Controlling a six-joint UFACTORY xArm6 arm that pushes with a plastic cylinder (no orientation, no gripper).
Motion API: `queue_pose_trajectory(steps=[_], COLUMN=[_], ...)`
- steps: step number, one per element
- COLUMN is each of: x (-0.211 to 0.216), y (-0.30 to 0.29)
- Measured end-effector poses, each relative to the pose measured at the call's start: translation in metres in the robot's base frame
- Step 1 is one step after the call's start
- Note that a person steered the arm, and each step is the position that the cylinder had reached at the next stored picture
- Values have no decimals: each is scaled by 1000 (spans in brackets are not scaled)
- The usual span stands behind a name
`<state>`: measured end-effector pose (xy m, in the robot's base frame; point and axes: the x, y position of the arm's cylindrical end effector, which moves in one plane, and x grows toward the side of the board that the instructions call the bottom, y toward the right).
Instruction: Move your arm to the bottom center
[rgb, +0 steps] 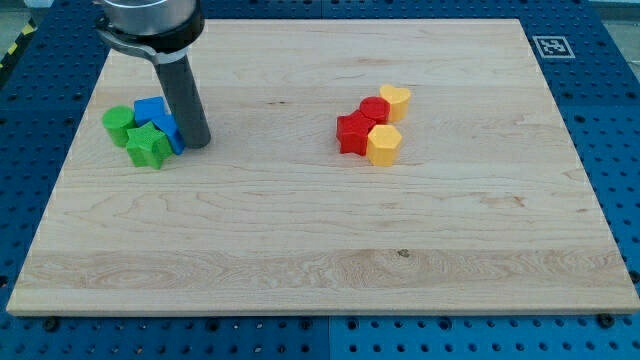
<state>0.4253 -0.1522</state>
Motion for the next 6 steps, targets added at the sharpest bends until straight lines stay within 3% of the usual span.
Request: queue_pose_trajectory(steps=[3,4,6], x=[83,86,169], y=[125,125,125])
